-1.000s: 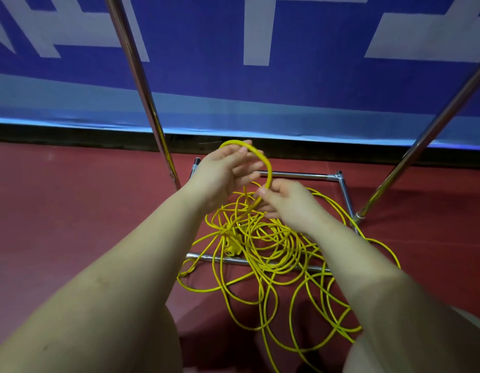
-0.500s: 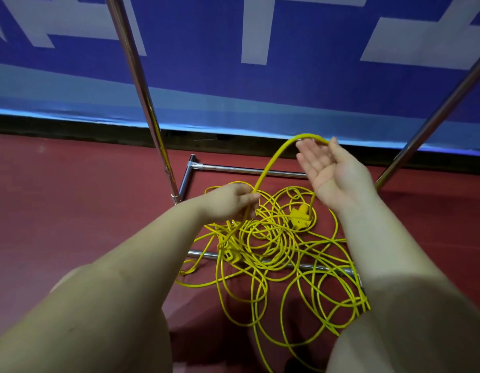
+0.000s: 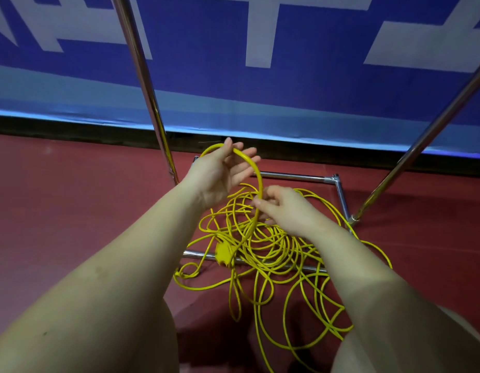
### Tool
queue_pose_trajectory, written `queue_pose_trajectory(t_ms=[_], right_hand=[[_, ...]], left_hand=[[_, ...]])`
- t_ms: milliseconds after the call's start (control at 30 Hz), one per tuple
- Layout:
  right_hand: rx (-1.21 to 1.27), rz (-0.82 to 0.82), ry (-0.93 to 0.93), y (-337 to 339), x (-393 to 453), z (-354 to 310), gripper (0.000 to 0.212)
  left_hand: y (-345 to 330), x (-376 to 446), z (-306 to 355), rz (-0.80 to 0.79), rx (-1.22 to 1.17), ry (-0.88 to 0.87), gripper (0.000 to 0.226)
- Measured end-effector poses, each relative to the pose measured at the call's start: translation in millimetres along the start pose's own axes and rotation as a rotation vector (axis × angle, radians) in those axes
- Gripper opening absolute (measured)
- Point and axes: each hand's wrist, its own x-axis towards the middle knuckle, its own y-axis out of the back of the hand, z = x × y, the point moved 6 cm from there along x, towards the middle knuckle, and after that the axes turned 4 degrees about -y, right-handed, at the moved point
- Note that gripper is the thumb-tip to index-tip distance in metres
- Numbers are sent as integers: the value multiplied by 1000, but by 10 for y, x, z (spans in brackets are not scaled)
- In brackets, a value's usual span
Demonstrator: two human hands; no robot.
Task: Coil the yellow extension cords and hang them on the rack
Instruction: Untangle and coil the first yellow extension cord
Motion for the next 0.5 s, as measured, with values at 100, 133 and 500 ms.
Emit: queue_pose_trajectory(t_ms=[100,133,500], right_hand=[[426,85,-42,228,-20,-67,20],[604,126,-45,334,-33,-74,20],[1112,215,-38,771,-19,49,23]], left_hand=[[-6,-20,-113,-164,310,36,30],[-14,-44,-211,-266,481,67,28],[-38,-77,-443,-317,809,82,22]])
